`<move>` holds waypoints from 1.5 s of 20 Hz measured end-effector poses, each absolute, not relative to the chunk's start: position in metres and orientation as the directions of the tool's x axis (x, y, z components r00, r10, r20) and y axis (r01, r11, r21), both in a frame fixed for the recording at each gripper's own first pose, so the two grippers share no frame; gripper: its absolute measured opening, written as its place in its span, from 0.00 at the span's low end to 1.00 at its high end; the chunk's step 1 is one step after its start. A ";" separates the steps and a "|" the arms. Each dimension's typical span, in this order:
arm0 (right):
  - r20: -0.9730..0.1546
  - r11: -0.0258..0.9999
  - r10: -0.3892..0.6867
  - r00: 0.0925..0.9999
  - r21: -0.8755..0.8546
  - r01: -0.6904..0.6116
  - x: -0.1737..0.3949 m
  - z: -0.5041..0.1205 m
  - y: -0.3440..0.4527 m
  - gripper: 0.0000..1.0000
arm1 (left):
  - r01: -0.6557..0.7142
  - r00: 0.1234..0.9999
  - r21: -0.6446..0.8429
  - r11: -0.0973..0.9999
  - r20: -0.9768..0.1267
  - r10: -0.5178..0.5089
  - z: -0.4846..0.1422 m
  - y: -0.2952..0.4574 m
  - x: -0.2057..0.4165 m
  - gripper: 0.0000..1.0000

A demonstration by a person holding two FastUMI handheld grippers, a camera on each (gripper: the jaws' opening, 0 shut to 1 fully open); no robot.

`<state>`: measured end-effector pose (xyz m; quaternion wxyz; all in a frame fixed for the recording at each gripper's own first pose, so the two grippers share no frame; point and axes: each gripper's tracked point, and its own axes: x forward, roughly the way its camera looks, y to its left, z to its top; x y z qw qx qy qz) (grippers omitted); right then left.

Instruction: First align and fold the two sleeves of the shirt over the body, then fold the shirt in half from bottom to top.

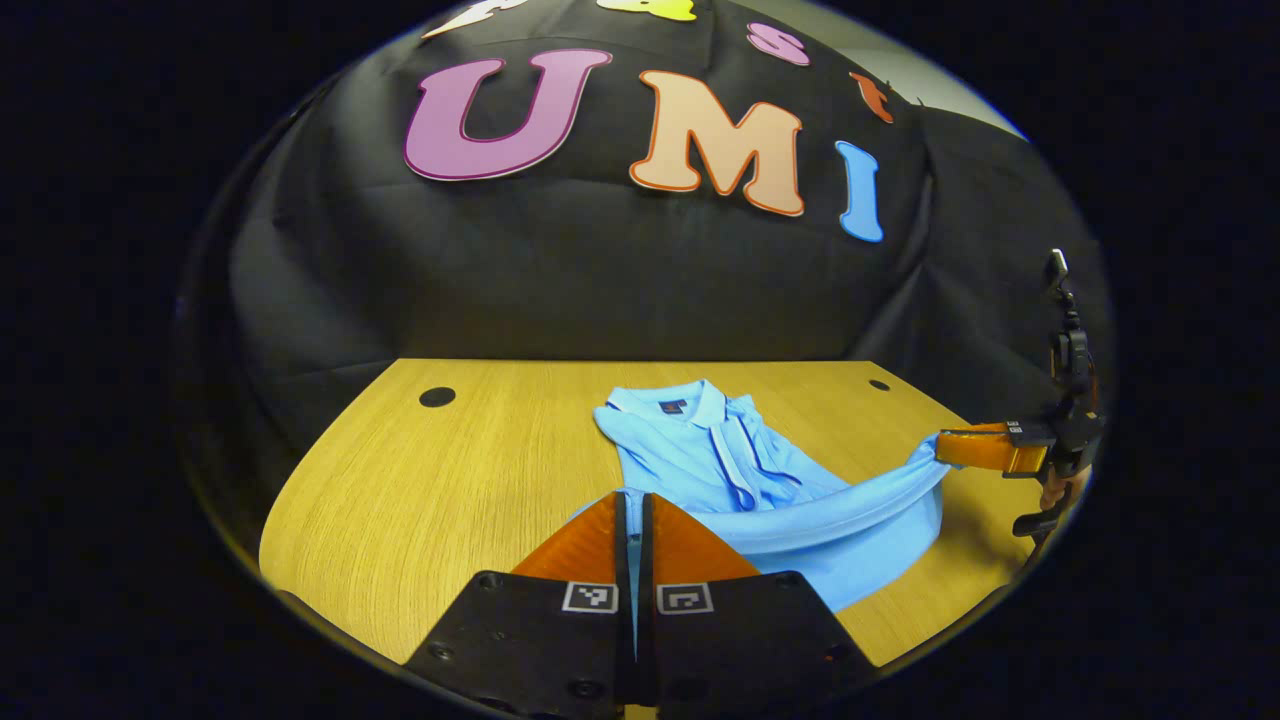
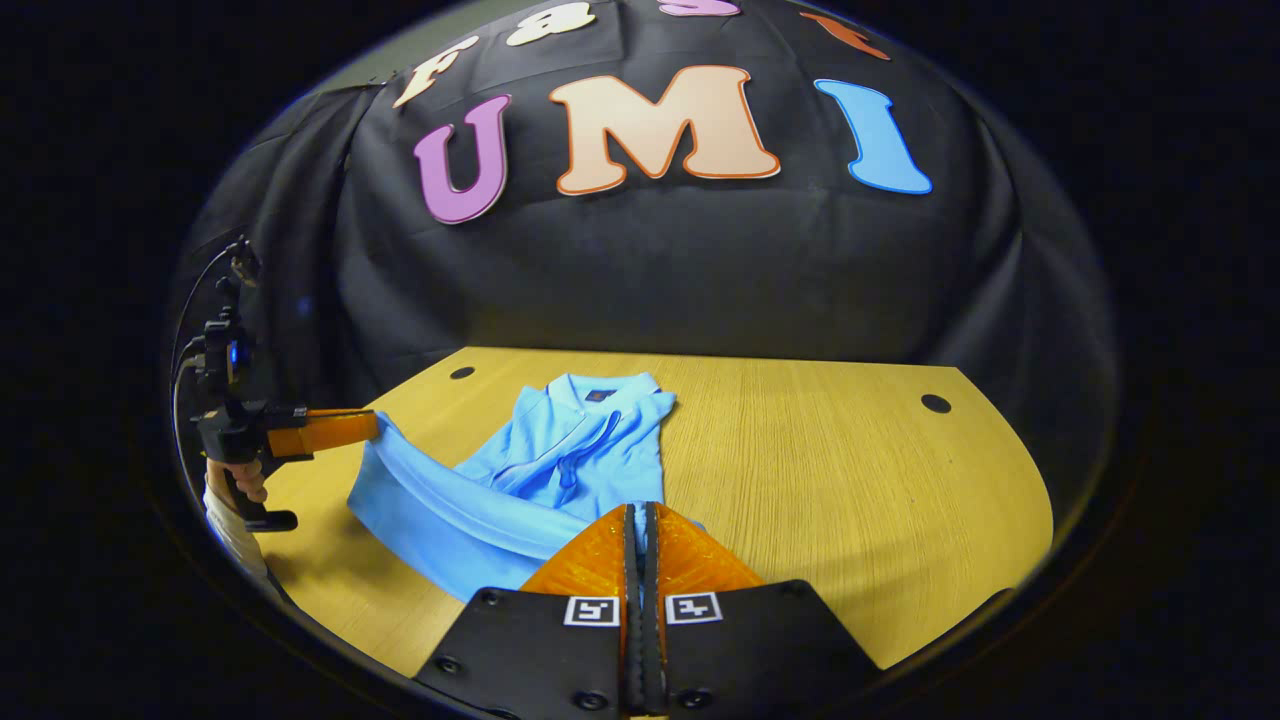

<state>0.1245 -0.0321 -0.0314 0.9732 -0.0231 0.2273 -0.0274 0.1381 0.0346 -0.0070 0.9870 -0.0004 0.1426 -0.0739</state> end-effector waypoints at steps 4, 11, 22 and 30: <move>-0.430 0.993 -0.116 0.895 -0.023 0.118 0.182 -0.027 -0.042 0.02 | 0.079 0.958 -0.048 0.996 -0.271 -0.089 -0.005 0.045 0.196 0.00; -0.417 0.975 -0.171 0.893 0.058 0.214 0.279 -0.056 -0.046 0.02 | -0.060 0.966 -0.097 0.993 -0.258 0.033 -0.017 0.072 0.281 0.00; -0.467 0.952 -0.182 0.865 0.138 0.274 0.309 -0.103 -0.078 0.02 | -0.123 0.948 -0.052 0.991 -0.302 0.101 -0.043 0.082 0.322 0.05; -0.376 0.960 -0.123 0.918 0.188 0.206 0.282 -0.061 -0.059 0.98 | -0.168 0.953 -0.049 0.985 -0.264 0.150 -0.013 0.105 0.276 0.98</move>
